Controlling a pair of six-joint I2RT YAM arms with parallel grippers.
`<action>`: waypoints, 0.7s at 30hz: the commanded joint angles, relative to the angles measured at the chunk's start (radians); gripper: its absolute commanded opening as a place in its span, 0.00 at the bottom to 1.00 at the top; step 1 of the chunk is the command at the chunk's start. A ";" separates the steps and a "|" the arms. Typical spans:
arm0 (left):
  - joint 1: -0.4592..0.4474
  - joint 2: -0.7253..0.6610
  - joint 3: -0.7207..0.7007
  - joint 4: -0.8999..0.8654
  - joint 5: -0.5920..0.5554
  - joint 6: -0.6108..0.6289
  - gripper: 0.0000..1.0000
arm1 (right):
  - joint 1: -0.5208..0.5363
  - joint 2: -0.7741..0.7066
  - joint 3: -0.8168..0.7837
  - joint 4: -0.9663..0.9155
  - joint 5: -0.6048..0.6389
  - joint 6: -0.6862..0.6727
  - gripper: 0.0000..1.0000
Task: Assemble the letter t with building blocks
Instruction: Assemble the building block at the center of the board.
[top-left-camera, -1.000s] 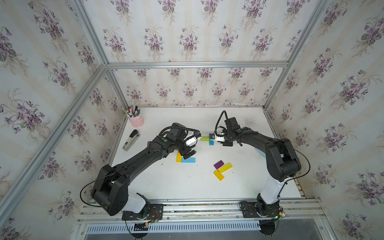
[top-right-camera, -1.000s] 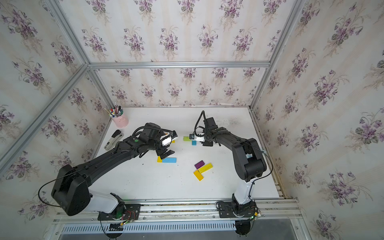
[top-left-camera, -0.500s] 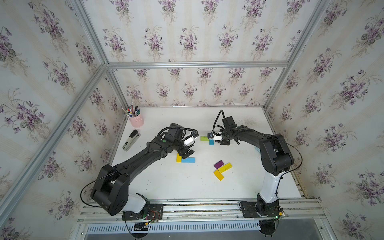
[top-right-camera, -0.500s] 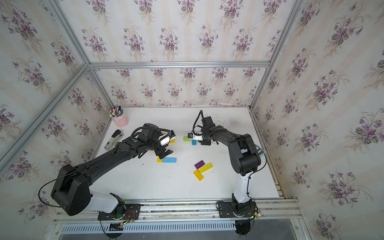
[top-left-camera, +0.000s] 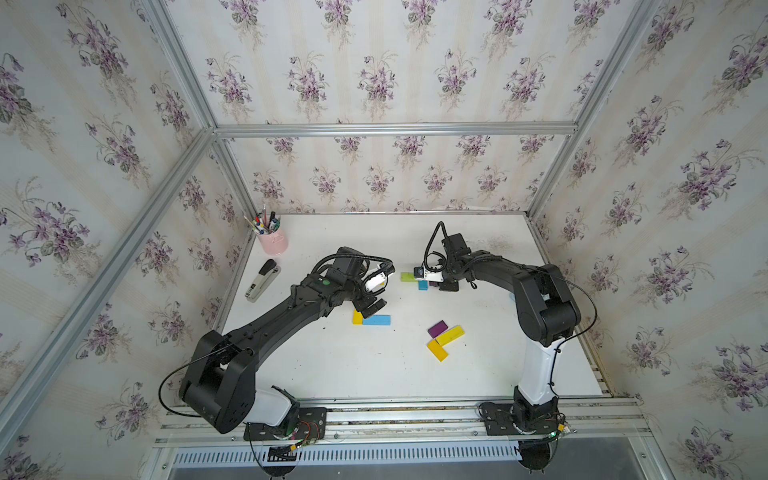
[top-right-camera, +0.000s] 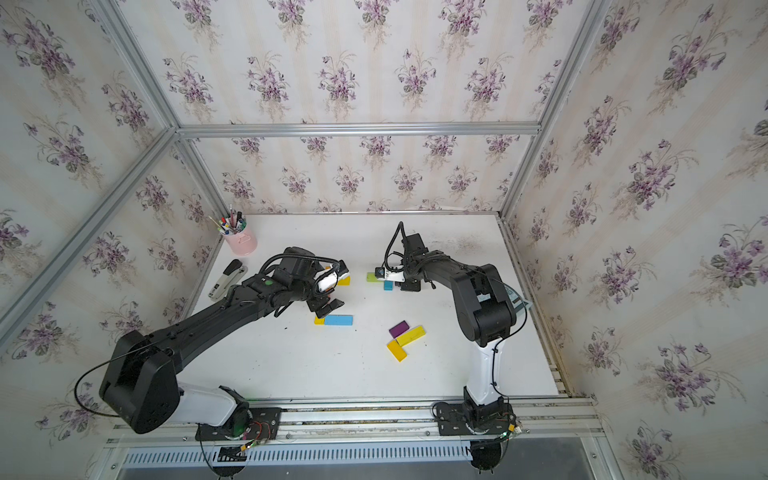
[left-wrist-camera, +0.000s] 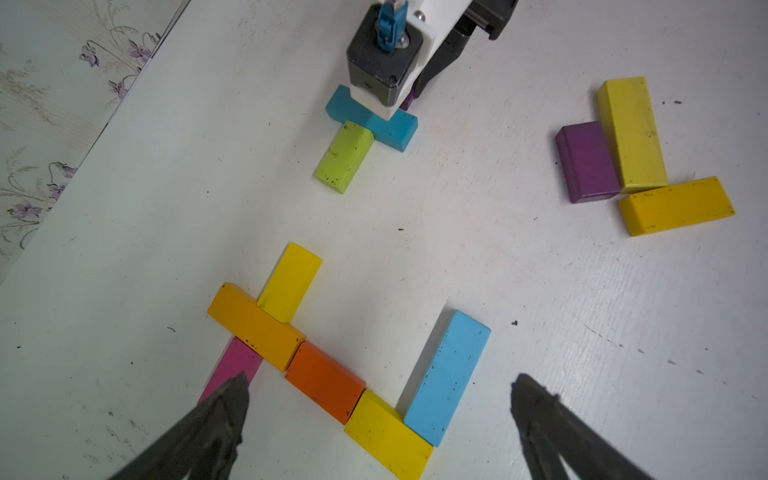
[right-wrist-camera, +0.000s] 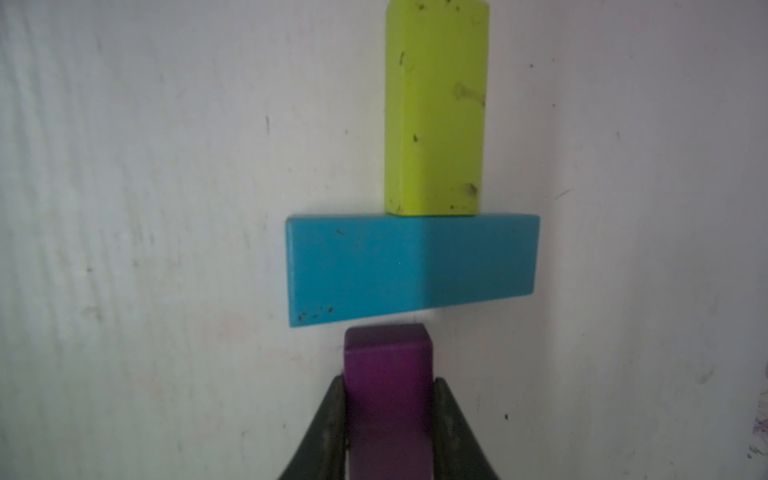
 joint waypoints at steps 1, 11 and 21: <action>0.001 0.002 0.001 0.001 0.001 -0.004 1.00 | -0.001 0.015 0.008 -0.012 -0.019 -0.005 0.26; 0.003 0.007 -0.001 -0.007 0.001 -0.004 1.00 | -0.002 0.047 0.038 -0.027 -0.025 0.000 0.26; 0.002 0.025 0.010 -0.019 0.007 -0.002 1.00 | -0.003 0.061 0.046 -0.030 -0.021 0.013 0.32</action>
